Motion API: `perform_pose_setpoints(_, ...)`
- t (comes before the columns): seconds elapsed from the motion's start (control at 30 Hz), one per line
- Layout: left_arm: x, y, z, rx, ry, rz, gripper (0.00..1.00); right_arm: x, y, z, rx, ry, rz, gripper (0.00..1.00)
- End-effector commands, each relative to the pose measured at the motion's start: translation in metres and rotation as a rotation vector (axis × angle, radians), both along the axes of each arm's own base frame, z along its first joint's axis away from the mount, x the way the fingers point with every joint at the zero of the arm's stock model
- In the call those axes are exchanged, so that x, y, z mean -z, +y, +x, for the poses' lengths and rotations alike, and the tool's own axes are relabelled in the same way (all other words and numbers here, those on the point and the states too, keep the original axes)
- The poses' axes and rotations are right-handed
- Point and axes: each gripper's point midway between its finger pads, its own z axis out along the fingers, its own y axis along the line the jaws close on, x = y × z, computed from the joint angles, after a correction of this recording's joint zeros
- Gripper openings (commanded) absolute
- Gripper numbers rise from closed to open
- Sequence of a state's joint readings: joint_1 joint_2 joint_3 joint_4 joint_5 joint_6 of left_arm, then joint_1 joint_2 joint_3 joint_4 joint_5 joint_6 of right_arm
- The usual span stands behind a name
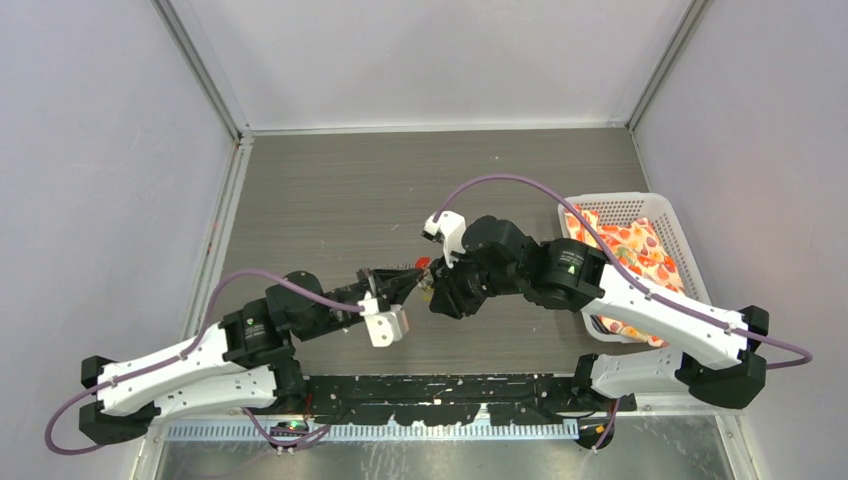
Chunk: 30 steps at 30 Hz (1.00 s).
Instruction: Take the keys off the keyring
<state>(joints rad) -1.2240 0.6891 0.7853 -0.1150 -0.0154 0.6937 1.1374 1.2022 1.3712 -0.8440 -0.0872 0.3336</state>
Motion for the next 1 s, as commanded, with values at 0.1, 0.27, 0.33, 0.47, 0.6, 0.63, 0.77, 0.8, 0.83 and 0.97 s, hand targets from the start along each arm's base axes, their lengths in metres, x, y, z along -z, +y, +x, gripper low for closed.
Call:
perform_pose_setpoints(0.1,-0.024,0.021,-0.012,-0.007,0.138,-0.005,0.0,-0.022,-0.008,0.007,-0.022,-0.142,0.094,0.36)
perform_pose_setpoints(0.27,-0.015,0.028,-0.013,-0.032,0.213,0.075,0.0,-0.068,-0.016,0.006,-0.028,-0.258,0.26,0.39)
perform_pose_setpoints(0.33,-0.011,0.029,-0.012,-0.044,0.234,0.106,0.0,-0.086,-0.019,0.008,-0.011,-0.308,0.315,0.41)
perform_pose_setpoints(0.47,-0.01,0.028,-0.012,-0.057,0.267,0.17,0.0,-0.102,-0.019,0.017,0.016,-0.399,0.344,0.44)
perform_pose_setpoints(0.6,-0.008,0.022,-0.01,-0.057,0.283,0.211,0.0,-0.105,-0.005,0.015,-0.016,-0.421,0.39,0.47)
perform_pose_setpoints(0.63,-0.008,0.021,-0.01,-0.056,0.284,0.215,0.0,-0.104,-0.003,0.015,-0.021,-0.427,0.398,0.48)
perform_pose_setpoints(0.77,-0.006,0.015,-0.01,-0.048,0.293,0.23,0.0,-0.1,0.009,0.006,-0.087,-0.431,0.434,0.5)
perform_pose_setpoints(0.8,-0.005,0.015,-0.01,-0.05,0.295,0.235,0.0,-0.099,0.012,0.004,-0.105,-0.429,0.435,0.5)
perform_pose_setpoints(0.83,-0.005,0.013,-0.01,-0.05,0.298,0.24,0.0,-0.096,0.014,0.001,-0.122,-0.429,0.433,0.5)
perform_pose_setpoints(0.97,-0.003,0.009,-0.009,-0.05,0.31,0.263,0.0,-0.087,0.016,-0.002,-0.148,-0.439,0.408,0.51)
